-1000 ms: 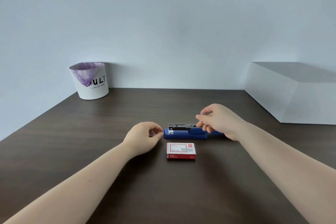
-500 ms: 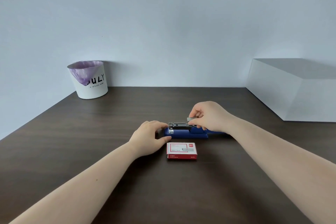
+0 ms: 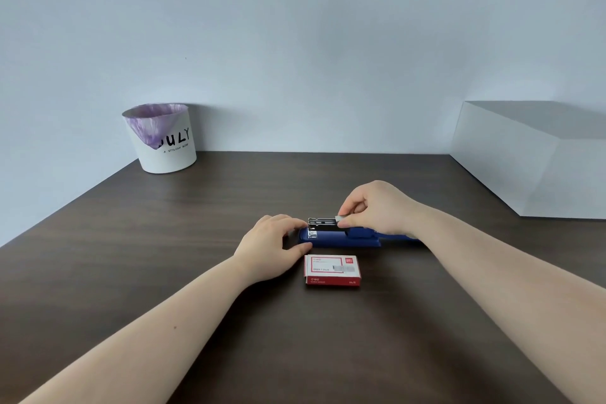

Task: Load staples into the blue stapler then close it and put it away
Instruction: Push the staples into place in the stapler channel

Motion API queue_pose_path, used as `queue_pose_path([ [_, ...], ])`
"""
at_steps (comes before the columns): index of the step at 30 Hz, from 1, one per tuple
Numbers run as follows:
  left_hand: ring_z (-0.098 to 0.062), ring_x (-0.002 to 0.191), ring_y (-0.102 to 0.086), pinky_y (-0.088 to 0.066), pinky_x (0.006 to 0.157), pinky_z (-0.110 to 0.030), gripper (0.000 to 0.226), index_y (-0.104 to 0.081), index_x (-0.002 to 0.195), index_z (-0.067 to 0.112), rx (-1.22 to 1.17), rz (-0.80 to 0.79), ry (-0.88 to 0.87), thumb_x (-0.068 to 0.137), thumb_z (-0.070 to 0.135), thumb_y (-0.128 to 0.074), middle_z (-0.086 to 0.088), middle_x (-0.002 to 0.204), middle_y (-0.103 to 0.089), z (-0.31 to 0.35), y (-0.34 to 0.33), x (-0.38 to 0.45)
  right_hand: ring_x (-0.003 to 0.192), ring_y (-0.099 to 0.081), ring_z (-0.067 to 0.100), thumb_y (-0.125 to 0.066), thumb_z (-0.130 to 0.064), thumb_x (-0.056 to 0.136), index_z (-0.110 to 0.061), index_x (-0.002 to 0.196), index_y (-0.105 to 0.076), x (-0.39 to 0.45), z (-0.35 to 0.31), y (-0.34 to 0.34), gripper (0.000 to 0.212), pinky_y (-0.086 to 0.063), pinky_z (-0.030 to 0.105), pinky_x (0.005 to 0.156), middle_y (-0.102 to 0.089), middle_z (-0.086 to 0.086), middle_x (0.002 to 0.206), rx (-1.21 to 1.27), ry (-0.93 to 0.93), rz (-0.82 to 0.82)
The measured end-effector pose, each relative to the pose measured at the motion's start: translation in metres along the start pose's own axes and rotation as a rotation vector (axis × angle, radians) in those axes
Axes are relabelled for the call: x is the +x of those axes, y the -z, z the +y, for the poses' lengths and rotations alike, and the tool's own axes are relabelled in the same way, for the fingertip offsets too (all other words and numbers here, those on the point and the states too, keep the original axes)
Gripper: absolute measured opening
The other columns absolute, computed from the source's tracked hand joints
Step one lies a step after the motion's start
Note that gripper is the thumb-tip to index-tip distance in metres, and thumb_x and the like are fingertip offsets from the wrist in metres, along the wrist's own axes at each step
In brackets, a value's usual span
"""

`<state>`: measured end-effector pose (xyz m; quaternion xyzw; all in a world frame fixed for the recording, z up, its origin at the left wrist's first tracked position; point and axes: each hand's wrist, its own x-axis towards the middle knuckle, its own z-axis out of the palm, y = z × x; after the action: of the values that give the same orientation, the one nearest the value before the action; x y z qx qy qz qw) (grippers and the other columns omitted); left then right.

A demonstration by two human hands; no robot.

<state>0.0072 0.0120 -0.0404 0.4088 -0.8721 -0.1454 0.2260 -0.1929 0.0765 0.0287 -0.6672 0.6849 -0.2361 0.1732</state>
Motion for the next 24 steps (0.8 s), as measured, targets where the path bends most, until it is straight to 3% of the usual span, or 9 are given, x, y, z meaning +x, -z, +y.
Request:
queue_pose_path([
  [3,-0.014,0.104,-0.048,-0.041,0.09,-0.028,0.038,-0.056,0.118,0.032,-0.002,0.002,0.001,0.082,0.041,-0.061,0.011,0.115,-0.061,0.0001,0.0001,-0.0002,0.073,-0.061,0.01,-0.077,-0.024,0.076,-0.013,0.093,-0.075,-0.0002,-0.0005,-0.0029,0.02,-0.046,0.017,0.067,-0.07,-0.002,0.08,-0.019,0.004,-0.006],
  [9,-0.015,0.106,-0.048,-0.04,0.089,-0.027,0.038,-0.056,0.119,0.032,0.0,0.008,0.013,0.082,0.041,-0.06,0.011,0.117,-0.061,0.0011,0.0007,-0.0014,0.09,-0.068,0.019,-0.076,-0.024,0.076,-0.013,0.092,-0.076,0.0007,0.0,-0.0012,0.019,-0.053,0.031,0.084,-0.075,0.004,0.092,0.001,-0.014,0.002],
  [14,-0.015,0.106,-0.048,-0.041,0.088,-0.027,0.036,-0.056,0.118,0.032,0.01,0.007,0.017,0.083,0.04,-0.059,0.012,0.118,-0.061,0.0016,0.0004,-0.0017,0.089,-0.067,0.019,-0.076,-0.023,0.076,-0.012,0.093,-0.076,0.0002,-0.0024,-0.0017,0.02,-0.052,0.03,0.082,-0.074,0.003,0.091,-0.013,-0.013,-0.001],
  [19,-0.014,0.106,-0.048,-0.04,0.088,-0.027,0.037,-0.056,0.119,0.032,0.014,0.008,0.022,0.083,0.041,-0.059,0.012,0.117,-0.061,0.0018,0.0,-0.0009,0.076,-0.06,0.009,-0.076,-0.025,0.077,-0.014,0.098,-0.075,0.0043,-0.0043,-0.0026,0.024,-0.043,0.013,0.065,-0.061,-0.014,0.072,-0.096,0.012,-0.04],
  [22,-0.014,0.106,-0.048,-0.042,0.09,-0.029,0.037,-0.056,0.119,0.033,0.011,0.005,0.018,0.083,0.041,-0.059,0.012,0.117,-0.061,0.0008,-0.0003,-0.0016,0.086,-0.062,0.01,-0.075,-0.031,0.077,-0.018,0.11,-0.069,0.0034,-0.0031,-0.0022,0.035,-0.044,0.017,0.073,-0.064,-0.01,0.085,-0.086,0.023,-0.049],
  [24,-0.014,0.105,-0.048,-0.042,0.091,-0.03,0.036,-0.056,0.118,0.033,0.006,0.004,0.015,0.083,0.041,-0.059,0.012,0.116,-0.061,0.0004,-0.0002,-0.0018,0.089,-0.065,0.012,-0.072,-0.028,0.081,-0.017,0.105,-0.07,0.0008,-0.0001,0.0021,0.027,-0.046,0.018,0.074,-0.068,-0.005,0.091,-0.023,0.02,0.008],
])
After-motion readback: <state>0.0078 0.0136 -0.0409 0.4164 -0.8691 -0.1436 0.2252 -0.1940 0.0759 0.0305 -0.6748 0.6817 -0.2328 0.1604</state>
